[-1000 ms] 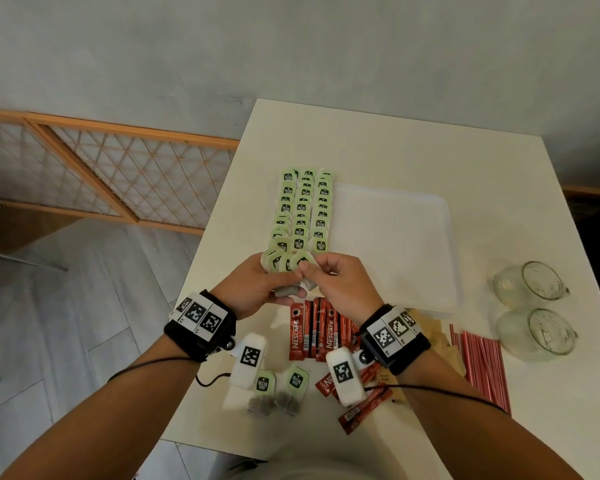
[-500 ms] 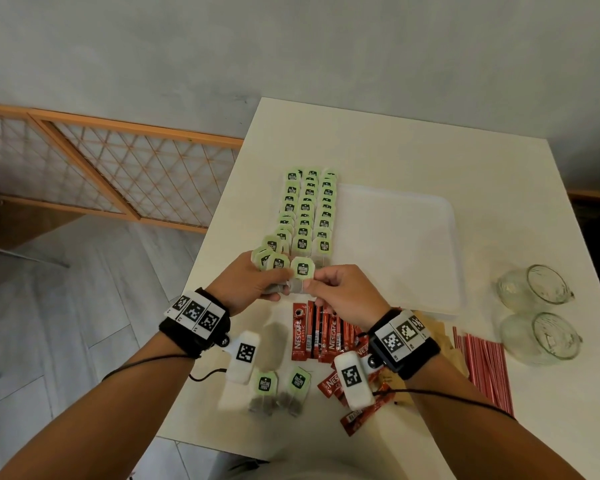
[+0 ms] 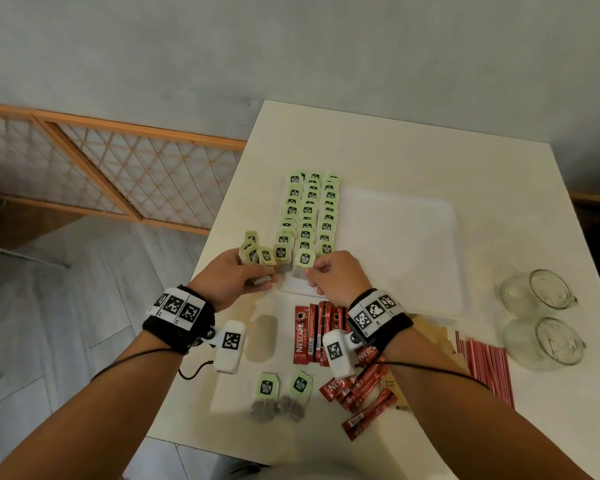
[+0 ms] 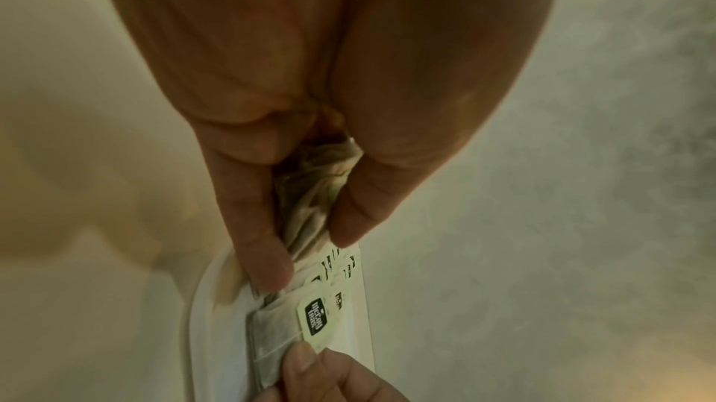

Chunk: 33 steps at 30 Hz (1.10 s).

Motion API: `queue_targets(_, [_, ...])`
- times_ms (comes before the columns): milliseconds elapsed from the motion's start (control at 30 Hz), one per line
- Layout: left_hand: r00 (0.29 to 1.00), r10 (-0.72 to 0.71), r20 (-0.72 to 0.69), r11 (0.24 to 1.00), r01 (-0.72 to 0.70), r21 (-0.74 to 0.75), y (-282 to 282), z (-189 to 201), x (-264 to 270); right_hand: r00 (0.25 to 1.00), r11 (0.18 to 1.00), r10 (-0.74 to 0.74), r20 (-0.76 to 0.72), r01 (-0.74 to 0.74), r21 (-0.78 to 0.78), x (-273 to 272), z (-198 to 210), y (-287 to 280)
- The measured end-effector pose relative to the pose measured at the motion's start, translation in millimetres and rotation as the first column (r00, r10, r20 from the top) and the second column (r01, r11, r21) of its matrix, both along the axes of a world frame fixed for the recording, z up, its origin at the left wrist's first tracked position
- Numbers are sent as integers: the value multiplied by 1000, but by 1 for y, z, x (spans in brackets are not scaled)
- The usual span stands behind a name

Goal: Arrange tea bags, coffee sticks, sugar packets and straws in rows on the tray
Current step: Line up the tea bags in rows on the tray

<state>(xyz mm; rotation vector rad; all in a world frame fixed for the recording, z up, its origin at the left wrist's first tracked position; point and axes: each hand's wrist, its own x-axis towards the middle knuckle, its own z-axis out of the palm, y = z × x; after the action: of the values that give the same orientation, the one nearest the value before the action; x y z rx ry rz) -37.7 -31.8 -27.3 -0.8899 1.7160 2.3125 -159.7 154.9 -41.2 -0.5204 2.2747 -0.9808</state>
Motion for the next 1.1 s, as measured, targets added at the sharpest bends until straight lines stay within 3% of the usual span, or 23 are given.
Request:
queue_targets(433, [1000,-18,7,999,18,-47,3,-1,4,996,996,-81,-28,81,24,2,-2,-14])
queue_targets(567, [1000,-9,15,999,9,-38,3,-2,1,986,998,-26,-162,35,54,2,3,-11])
queue_targets(633, [1000,-7,11,999,7,-38,3,-2,0,984,1000,-24,-178,23,-10,4,6,-9])
queue_targets(867, [999,-17,-31,1000,16,-25,5,1,-3,994,977,104,30,-97,-189,15,15,-8])
queue_targets(1100, [998,-57,-23,997,55,-55,4,1,-5,996,971,82,23,-74,-226,13,13,-14])
